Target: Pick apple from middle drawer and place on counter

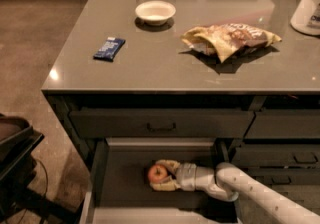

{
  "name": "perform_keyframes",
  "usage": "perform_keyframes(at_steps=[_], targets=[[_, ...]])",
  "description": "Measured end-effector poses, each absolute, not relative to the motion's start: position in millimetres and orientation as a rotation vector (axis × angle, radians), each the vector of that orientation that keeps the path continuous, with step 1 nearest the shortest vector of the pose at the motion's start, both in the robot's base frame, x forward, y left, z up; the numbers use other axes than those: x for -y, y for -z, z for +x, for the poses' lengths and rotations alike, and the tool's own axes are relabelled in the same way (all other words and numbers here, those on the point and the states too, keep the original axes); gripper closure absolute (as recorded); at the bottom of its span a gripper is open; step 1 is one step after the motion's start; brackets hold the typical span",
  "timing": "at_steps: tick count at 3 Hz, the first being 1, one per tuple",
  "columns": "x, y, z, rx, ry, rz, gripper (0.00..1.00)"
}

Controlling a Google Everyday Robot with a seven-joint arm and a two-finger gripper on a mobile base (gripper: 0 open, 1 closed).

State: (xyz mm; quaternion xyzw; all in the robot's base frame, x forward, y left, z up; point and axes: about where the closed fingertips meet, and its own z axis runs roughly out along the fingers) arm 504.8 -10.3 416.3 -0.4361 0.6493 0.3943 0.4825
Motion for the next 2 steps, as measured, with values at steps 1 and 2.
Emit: perform_keyframes(at_steps=[1,2], targets=[[1.8,-427.5,484.6,-1.524,-1.050,-1.099,1.00],[1.8,-427.5,484.6,-1.523,-1.050,-1.099,1.00]])
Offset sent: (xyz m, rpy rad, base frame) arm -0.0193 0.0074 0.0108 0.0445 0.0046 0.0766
